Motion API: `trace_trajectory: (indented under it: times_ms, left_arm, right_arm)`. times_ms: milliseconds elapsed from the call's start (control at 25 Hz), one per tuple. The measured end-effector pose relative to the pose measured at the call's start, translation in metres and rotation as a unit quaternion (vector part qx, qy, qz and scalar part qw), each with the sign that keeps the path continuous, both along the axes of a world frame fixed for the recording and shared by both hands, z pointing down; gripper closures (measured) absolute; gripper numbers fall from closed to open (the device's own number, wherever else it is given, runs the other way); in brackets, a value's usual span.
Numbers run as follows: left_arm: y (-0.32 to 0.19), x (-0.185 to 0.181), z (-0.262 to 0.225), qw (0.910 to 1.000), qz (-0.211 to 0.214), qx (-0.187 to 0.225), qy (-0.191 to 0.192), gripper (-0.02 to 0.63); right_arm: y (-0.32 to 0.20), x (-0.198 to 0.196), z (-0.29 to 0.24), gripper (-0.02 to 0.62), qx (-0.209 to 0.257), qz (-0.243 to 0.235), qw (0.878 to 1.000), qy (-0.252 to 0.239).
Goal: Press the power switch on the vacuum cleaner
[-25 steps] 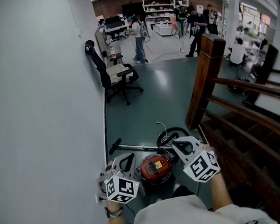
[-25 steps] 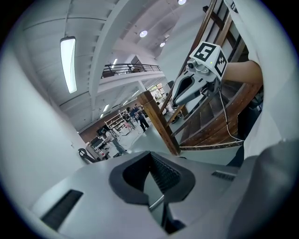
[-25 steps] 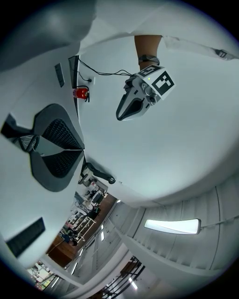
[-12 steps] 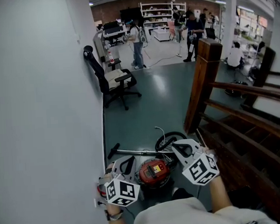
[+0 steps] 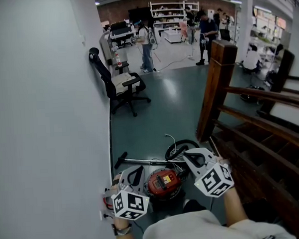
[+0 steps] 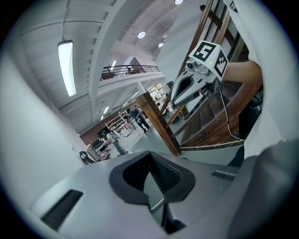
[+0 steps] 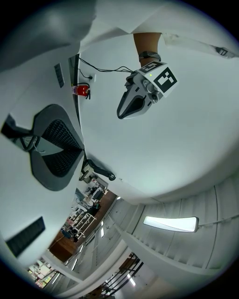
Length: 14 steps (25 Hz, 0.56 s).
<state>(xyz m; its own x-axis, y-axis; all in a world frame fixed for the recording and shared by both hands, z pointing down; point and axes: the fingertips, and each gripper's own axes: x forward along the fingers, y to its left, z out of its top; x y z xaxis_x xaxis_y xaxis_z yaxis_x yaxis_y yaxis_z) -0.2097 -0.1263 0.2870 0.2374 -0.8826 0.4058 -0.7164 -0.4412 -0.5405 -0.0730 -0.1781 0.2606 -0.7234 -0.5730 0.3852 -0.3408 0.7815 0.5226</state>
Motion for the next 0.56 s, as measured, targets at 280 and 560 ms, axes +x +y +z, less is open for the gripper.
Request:
trace_trajectory:
  times_ms: [280,560]
  left_arm:
    - [0.0001,0.0040,0.0060,1.0000,0.001,-0.005,0.001,0.604]
    - [0.0008,0.0098,0.0039,1.0000,0.004,-0.007,0.001,0.604]
  right_arm:
    - [0.0012,0.0034,0.0087,0.568,-0.005,-0.002,1.000,0.007]
    - [0.0008,0.0065,0.0080,0.568,-0.002,-0.007,1.000,0.011]
